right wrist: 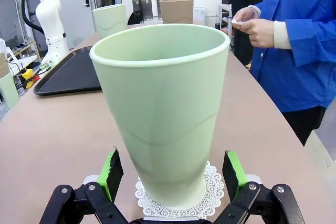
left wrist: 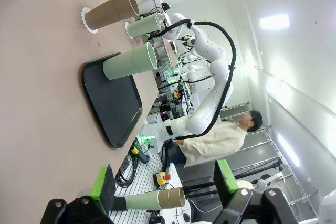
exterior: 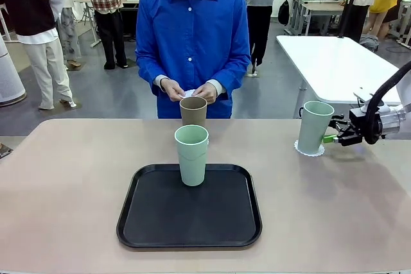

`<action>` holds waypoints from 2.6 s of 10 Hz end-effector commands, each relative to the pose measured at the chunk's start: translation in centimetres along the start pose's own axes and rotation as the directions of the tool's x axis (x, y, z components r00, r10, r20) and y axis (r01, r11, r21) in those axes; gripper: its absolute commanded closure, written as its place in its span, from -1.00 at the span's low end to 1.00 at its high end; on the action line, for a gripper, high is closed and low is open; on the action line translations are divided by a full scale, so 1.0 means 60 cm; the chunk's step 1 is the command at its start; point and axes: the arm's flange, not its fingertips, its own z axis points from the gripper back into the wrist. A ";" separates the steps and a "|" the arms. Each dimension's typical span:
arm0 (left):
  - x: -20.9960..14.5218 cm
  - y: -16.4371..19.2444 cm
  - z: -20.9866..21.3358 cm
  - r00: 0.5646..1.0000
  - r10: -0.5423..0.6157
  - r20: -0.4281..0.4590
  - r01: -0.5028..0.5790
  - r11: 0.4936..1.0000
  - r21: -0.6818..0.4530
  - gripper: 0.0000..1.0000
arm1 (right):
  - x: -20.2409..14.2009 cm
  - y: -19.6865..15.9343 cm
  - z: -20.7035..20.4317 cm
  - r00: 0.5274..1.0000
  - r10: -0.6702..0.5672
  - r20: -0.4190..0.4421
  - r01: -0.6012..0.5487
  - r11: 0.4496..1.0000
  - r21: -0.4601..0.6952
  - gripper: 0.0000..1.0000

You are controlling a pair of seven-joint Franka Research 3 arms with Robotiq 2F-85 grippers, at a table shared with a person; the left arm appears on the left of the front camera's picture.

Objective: Place coasters on the table and set cups on them.
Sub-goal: Take one Reusable plastic cup from the Flat Tray and place it on a coaster set by the human.

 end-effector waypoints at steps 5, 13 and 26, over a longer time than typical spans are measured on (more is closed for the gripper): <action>0.001 -0.003 0.003 1.000 -0.008 0.003 0.008 1.000 -0.003 -0.99 | 0.071 0.074 0.076 0.969 -0.085 -0.231 0.052 0.988 -0.144 -1.00; 0.001 -0.003 0.003 1.000 -0.008 0.003 0.008 1.000 -0.003 -0.99 | 0.328 0.224 0.067 0.665 -0.572 -0.480 0.224 0.766 -0.602 -1.00; 0.001 -0.003 0.003 1.000 -0.008 0.003 0.008 1.000 -0.003 -0.99 | 0.447 0.291 -0.034 0.460 -0.712 -0.530 0.215 0.669 -0.712 -1.00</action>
